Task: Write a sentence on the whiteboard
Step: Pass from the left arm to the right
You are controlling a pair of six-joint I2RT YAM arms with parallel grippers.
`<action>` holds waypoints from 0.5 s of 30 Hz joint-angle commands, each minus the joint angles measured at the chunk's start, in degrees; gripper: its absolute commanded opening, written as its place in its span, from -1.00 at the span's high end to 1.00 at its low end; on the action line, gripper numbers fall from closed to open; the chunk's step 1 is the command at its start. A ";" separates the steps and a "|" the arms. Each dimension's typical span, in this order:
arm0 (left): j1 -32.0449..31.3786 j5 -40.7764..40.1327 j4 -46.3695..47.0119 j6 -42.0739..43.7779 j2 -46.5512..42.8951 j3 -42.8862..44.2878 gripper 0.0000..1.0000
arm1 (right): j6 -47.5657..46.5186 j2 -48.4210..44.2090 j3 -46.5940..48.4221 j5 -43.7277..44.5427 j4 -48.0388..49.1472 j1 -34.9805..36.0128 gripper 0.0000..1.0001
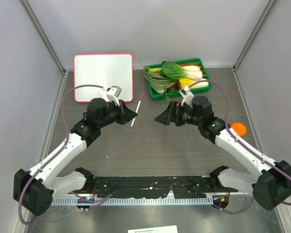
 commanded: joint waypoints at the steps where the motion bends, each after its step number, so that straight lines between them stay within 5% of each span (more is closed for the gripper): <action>1: 2.77 17.54 2.84 -3.24 -6.19 -1.41 1.00 | 9.20 2.46 5.01 -3.11 17.82 7.54 -0.94; 9: 2.85 21.77 4.33 -5.70 -11.13 -3.25 1.00 | 14.57 8.79 9.23 -3.72 28.37 13.08 -0.61; 15: 2.77 22.21 4.60 -6.49 -11.65 -3.96 1.00 | 14.40 11.96 11.34 -5.31 27.86 15.01 -0.08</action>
